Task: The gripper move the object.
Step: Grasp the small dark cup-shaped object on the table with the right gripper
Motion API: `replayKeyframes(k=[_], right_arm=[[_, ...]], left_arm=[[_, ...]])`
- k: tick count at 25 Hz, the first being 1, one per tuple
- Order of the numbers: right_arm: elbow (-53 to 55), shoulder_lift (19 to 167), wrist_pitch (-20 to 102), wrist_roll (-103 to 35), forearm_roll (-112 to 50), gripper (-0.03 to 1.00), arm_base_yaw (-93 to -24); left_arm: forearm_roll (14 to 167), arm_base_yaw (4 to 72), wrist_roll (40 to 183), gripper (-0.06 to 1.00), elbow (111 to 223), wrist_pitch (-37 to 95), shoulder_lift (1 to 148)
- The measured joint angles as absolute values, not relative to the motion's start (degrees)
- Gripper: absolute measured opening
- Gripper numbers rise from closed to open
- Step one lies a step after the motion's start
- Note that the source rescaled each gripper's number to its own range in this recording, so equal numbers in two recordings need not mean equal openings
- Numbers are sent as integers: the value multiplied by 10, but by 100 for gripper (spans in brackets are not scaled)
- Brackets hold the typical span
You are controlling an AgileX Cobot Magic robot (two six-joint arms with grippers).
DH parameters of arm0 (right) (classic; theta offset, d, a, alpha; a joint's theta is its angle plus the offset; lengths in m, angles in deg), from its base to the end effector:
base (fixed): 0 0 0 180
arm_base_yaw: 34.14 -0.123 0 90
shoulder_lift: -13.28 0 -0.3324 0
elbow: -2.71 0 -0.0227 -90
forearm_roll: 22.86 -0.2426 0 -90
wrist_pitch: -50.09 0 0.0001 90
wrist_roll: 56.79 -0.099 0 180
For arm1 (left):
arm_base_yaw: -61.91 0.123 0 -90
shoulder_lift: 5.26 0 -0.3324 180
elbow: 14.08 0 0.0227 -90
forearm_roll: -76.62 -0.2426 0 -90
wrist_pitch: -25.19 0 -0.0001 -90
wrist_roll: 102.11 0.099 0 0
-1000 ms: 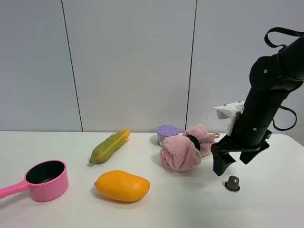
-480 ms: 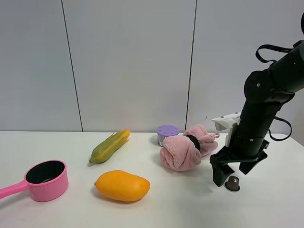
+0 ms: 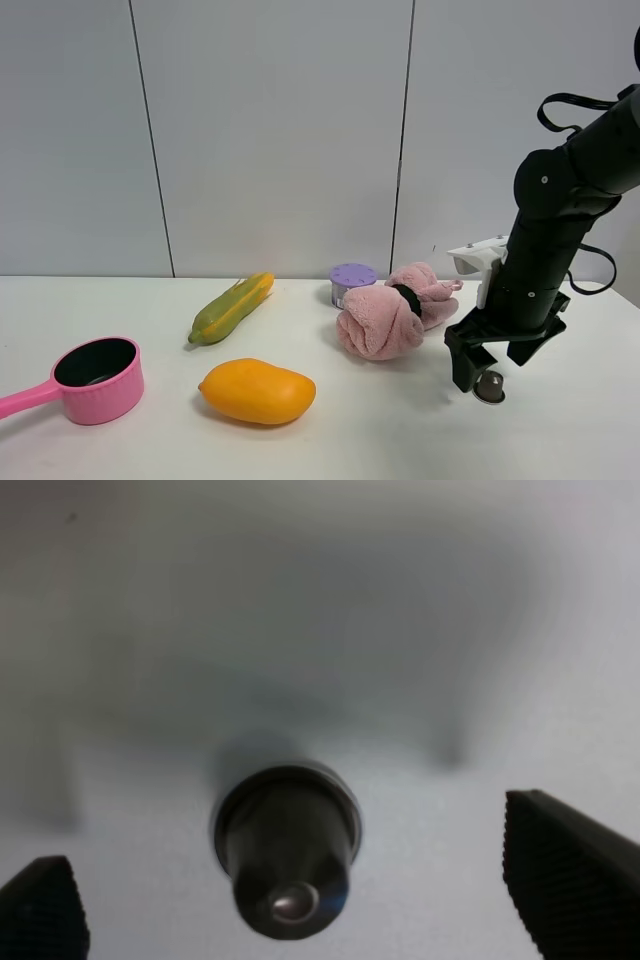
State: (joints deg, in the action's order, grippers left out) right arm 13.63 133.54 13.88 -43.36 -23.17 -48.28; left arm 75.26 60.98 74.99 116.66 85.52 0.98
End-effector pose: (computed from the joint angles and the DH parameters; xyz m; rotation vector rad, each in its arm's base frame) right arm 0.3748 0.0947 0.1708 -0.6904 2.8388 0.0074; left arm -0.0543 0.0029 0.2720 -0.0359 2.0211 -0.0141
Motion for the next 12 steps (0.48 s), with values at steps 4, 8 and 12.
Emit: replayKeyframes(k=[4,8,12], right_arm=[[136,1335,139,-442,-215,73,-483],[136,1335,131,-446,-212,72,-483],[136,1335,120,-459,-212,72,-483]], left_arm=[[753,610,750,100,1167,855,10],[753,610,750,100,1167,855,10],[753,610,750,100,1167,855,10]])
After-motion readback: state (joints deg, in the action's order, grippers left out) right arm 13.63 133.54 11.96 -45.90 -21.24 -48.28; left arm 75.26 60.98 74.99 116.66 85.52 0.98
